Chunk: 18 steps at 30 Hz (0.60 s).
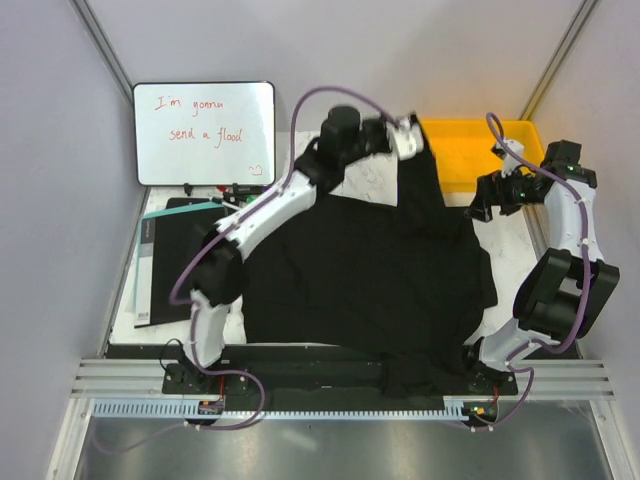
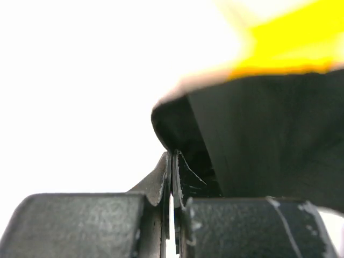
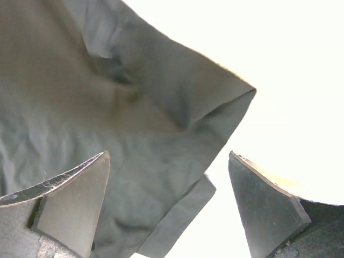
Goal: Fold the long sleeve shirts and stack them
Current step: Flatten the shirt out
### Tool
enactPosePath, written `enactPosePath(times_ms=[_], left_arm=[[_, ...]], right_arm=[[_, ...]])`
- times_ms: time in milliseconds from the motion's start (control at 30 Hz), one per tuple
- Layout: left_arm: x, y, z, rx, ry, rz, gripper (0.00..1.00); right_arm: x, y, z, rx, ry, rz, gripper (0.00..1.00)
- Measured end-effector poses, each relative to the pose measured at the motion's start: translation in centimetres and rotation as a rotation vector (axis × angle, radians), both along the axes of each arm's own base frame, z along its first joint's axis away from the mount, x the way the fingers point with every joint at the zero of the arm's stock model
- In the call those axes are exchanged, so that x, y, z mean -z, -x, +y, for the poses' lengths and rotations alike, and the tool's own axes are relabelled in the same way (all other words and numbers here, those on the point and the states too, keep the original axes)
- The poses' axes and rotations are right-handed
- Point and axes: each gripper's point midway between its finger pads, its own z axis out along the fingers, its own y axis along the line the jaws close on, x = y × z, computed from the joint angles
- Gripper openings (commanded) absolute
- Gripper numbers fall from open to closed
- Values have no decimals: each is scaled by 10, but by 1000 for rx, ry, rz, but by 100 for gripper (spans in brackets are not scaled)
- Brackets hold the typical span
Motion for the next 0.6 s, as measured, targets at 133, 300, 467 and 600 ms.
enactPosePath(times_ms=[133, 300, 467, 600], left_arm=[[-36, -133, 11, -186, 151, -159, 4], [74, -184, 34, -291, 49, -96, 2], [207, -163, 44, -294, -117, 95, 3], [232, -140, 56, -286, -163, 181, 84]], right_arm=[[-20, -19, -12, 54, -18, -59, 98], [-19, -27, -9, 59, -51, -55, 98], [-5, -22, -4, 46, -63, -17, 96], [21, -6, 14, 0, -79, 53, 87]])
